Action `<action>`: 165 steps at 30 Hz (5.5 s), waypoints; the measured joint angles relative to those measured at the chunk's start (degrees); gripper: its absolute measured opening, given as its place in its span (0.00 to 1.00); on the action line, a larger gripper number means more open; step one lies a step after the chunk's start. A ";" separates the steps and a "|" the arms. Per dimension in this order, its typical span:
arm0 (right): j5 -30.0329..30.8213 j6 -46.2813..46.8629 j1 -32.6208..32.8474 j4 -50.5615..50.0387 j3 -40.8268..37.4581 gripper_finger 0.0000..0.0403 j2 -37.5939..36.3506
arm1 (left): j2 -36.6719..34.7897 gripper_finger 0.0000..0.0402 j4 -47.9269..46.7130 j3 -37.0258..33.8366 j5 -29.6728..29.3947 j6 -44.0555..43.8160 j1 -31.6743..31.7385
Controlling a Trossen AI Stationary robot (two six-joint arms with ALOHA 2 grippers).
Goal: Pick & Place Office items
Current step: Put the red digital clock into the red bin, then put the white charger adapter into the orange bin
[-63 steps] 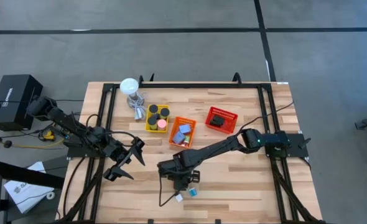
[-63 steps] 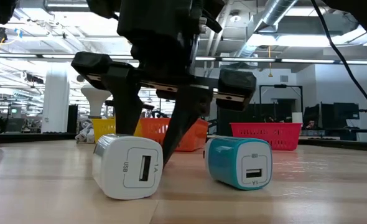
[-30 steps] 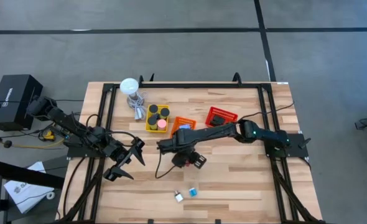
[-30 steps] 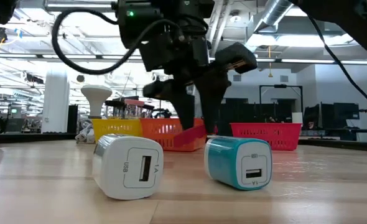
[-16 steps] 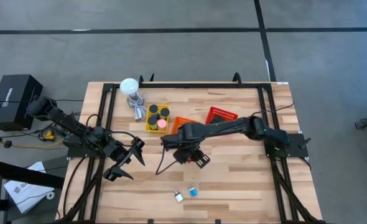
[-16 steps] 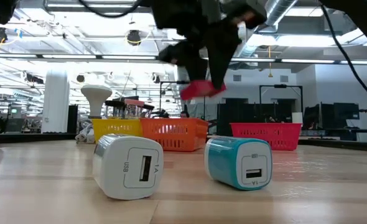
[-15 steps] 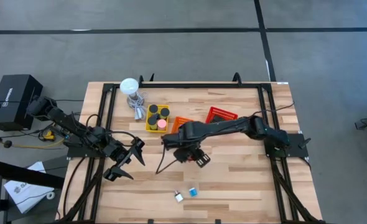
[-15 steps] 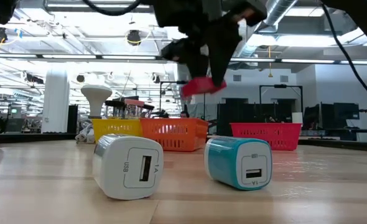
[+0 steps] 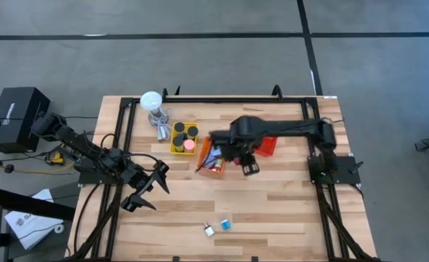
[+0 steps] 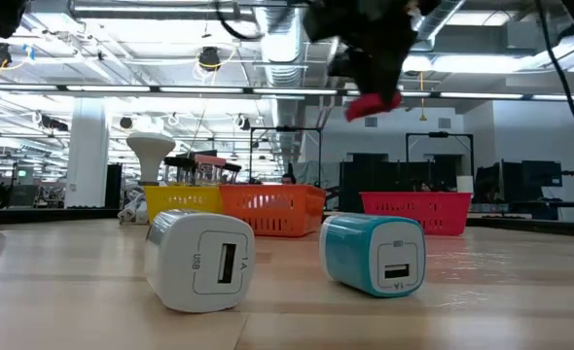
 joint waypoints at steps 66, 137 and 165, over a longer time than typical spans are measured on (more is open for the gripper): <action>2.89 18.07 -0.61 34.84 -43.39 0.60 -47.19 | 18.50 0.68 -35.15 20.55 -11.22 -2.40 2.64; 12.70 16.12 20.94 82.48 -91.33 0.60 -95.33 | 54.23 0.34 -32.45 34.93 7.72 -3.18 6.07; 12.98 16.12 20.94 75.57 -91.33 0.60 -95.33 | 39.65 0.35 -51.99 34.67 -4.22 9.38 38.15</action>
